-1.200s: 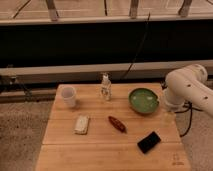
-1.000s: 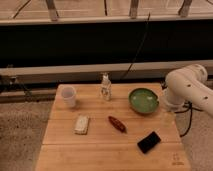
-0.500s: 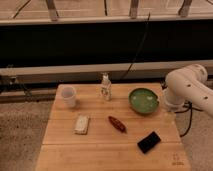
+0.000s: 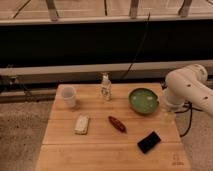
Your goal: Place the eraser in the ceramic cup
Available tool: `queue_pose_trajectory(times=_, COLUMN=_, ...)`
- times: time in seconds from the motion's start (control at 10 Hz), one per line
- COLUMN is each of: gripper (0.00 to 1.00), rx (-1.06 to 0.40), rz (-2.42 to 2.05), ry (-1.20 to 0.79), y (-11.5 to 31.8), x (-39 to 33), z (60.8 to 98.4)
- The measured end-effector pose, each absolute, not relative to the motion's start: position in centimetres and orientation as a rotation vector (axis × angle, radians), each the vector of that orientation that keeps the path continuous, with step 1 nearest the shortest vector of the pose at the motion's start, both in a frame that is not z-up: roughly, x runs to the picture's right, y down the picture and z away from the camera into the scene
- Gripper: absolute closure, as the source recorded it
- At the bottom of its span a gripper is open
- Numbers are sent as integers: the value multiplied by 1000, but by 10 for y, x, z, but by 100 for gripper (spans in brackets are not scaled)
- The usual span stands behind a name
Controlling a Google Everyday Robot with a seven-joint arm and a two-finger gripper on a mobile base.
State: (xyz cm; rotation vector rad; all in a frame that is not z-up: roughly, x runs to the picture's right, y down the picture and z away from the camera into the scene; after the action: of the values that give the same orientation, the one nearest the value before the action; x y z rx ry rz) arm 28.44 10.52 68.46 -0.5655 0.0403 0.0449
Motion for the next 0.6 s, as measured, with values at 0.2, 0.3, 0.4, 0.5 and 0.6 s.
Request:
queue_pose_trajectory(times=0.2, gripper=20, rx=-566, rz=45, ry=40, y=105, x=284, z=685)
queue_pose_trajectory(times=0.3, gripper=20, rx=-567, rz=42, ry=40, y=106, x=284, z=685)
queue_pose_trajectory(times=0.4, gripper=20, rx=-574, rz=22, ry=38, y=111, x=283, z=686)
queue_pose_trajectory(times=0.5, gripper=20, rx=-583, rz=-16, ry=32, y=121, x=281, z=692)
queue_pose_trajectory(times=0.6, gripper=20, rx=-591, rz=-44, ry=28, y=133, x=279, z=699)
